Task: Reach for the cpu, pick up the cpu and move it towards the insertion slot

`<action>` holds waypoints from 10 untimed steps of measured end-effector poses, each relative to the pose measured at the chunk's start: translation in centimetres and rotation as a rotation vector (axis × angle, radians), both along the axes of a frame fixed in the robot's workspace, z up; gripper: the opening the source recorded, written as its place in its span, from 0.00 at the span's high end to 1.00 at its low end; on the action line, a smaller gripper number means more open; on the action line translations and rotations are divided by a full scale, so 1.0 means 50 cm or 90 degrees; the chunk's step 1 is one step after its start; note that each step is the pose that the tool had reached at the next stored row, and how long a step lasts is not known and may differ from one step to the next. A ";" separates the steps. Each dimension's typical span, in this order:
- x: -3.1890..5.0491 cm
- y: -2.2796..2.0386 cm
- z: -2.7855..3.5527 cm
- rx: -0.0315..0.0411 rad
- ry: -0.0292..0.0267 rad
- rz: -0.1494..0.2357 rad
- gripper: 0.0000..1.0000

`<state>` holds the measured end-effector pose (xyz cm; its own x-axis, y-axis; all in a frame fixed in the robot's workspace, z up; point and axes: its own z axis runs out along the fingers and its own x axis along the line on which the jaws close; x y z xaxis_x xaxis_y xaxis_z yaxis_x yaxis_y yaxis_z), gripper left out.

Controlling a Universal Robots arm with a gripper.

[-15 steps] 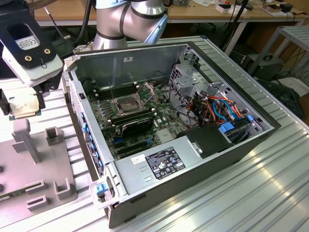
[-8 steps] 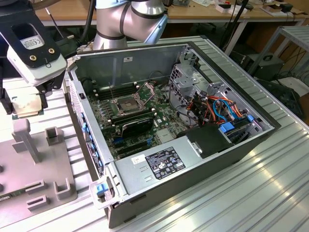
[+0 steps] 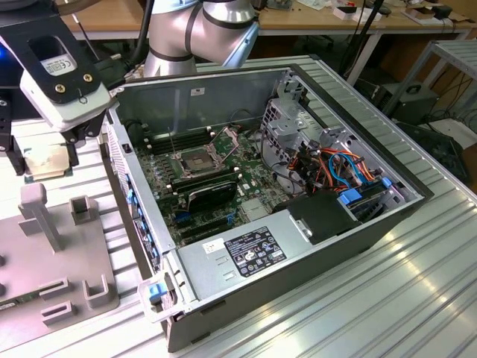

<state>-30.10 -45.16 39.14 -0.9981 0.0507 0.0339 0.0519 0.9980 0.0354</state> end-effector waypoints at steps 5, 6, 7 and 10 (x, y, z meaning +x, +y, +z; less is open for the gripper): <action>0.009 0.0000 0.000 0.0000 0.0000 0.000 0.45; 0.012 0.0000 0.000 0.0000 0.0000 0.000 0.45; 0.013 0.0000 0.000 0.0001 0.0000 0.000 0.45; 0.018 0.0000 0.000 0.0000 0.0000 0.000 0.45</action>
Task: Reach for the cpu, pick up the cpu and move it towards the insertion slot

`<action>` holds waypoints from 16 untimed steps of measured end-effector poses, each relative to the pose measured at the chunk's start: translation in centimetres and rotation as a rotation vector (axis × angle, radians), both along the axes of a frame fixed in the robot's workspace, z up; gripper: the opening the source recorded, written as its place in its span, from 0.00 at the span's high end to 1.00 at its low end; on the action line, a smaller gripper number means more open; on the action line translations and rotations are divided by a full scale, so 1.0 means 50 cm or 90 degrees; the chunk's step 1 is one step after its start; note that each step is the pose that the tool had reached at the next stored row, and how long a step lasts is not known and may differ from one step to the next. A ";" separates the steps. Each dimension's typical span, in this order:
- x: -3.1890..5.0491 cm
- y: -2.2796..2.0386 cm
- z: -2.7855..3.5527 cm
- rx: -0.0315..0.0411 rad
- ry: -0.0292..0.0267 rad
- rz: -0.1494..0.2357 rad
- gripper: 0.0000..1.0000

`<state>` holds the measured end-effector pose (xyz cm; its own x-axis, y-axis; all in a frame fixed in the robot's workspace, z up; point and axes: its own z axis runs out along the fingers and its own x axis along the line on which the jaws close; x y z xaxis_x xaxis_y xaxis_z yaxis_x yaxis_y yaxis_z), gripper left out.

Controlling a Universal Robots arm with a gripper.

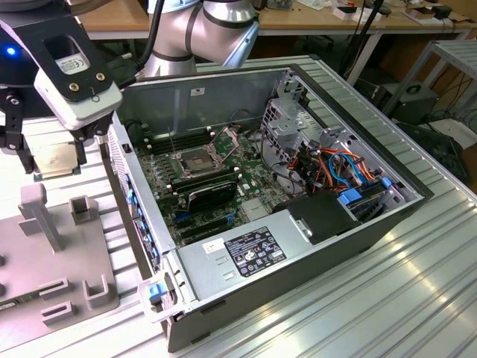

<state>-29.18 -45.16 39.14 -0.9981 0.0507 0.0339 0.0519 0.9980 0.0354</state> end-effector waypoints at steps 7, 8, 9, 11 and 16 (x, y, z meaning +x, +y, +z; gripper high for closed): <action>0.017 0.0000 0.000 0.0000 0.0000 0.000 0.45; 0.019 0.0000 0.000 0.0000 0.0000 0.000 0.45; 0.021 0.0000 0.000 0.0000 0.0000 0.000 0.45; 0.024 0.0000 0.000 0.0000 0.0000 0.000 0.45; 0.031 0.0000 0.000 0.0000 0.0000 0.000 0.45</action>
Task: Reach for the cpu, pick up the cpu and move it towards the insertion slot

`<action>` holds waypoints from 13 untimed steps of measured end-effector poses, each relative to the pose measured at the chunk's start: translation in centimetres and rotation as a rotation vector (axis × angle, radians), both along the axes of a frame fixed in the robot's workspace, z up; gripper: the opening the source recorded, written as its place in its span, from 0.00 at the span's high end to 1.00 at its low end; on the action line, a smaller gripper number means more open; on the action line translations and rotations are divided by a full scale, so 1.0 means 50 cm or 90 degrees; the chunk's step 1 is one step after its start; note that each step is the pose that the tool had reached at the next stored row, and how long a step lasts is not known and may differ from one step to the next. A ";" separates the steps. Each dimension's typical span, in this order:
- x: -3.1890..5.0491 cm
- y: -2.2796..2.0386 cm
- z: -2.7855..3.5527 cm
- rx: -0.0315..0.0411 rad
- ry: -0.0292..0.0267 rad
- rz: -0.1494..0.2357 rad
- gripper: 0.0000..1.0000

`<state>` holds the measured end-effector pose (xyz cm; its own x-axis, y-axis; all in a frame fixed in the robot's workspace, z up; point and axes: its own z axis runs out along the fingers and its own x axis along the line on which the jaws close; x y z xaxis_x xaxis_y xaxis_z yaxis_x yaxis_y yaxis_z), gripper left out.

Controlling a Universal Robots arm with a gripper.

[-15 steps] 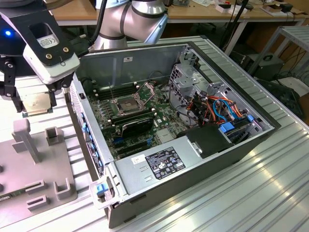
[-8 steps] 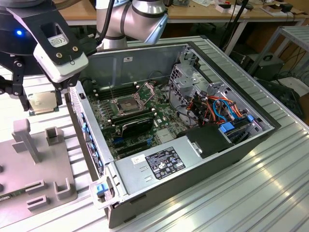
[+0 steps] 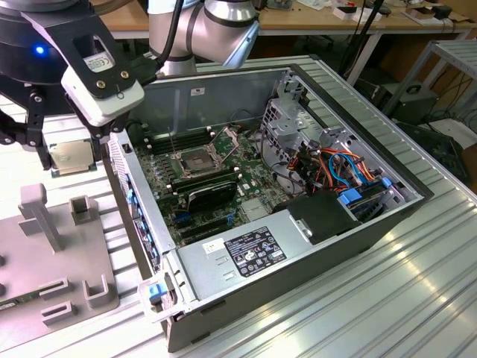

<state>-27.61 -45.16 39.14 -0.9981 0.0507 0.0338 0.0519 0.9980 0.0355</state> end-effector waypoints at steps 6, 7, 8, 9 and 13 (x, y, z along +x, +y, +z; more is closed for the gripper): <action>0.008 0.0000 0.000 0.0000 0.0000 0.000 0.45; 0.009 0.0000 0.000 0.0000 0.0000 0.000 0.45; 0.010 0.0000 0.000 0.0000 0.0000 0.000 0.45; 0.012 0.0000 0.000 0.0000 0.0000 0.000 0.45; 0.018 0.0000 0.000 0.0000 0.0000 0.000 0.45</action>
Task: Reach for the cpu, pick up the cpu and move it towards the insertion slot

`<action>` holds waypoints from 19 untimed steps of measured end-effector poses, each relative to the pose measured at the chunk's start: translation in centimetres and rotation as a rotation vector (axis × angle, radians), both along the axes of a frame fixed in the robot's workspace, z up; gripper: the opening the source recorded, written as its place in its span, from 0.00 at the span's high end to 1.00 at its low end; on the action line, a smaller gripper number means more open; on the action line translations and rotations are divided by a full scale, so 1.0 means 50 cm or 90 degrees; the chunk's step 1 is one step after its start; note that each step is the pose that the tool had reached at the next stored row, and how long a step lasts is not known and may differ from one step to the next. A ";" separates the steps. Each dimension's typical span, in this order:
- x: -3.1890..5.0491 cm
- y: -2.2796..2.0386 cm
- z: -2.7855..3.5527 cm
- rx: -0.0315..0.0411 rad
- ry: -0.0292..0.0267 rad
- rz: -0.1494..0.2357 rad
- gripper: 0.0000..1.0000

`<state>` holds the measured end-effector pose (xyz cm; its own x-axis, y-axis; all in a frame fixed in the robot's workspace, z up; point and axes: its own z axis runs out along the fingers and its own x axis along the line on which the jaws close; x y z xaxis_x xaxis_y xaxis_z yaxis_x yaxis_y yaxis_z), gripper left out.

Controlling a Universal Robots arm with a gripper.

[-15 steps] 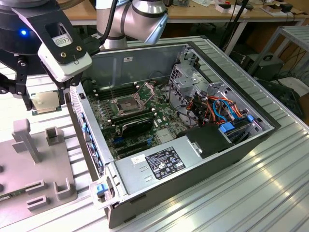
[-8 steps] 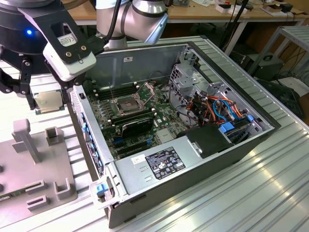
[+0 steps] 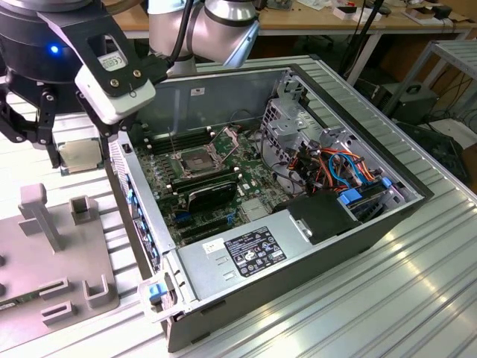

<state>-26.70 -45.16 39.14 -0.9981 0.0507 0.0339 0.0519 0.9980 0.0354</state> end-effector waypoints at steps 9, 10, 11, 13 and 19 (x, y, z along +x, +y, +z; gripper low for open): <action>0.012 0.0000 0.000 0.0000 0.0000 0.000 0.45; 0.014 0.0000 0.000 0.0000 0.0000 0.000 0.45; 0.016 0.0000 0.000 0.0000 0.0000 0.000 0.45; 0.018 0.0000 0.000 0.0000 -0.0001 0.000 0.45; 0.031 0.0000 0.000 0.0000 0.0000 0.000 0.45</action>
<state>-25.17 -45.16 39.14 -0.9981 0.0507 0.0339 0.0519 0.9980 0.0354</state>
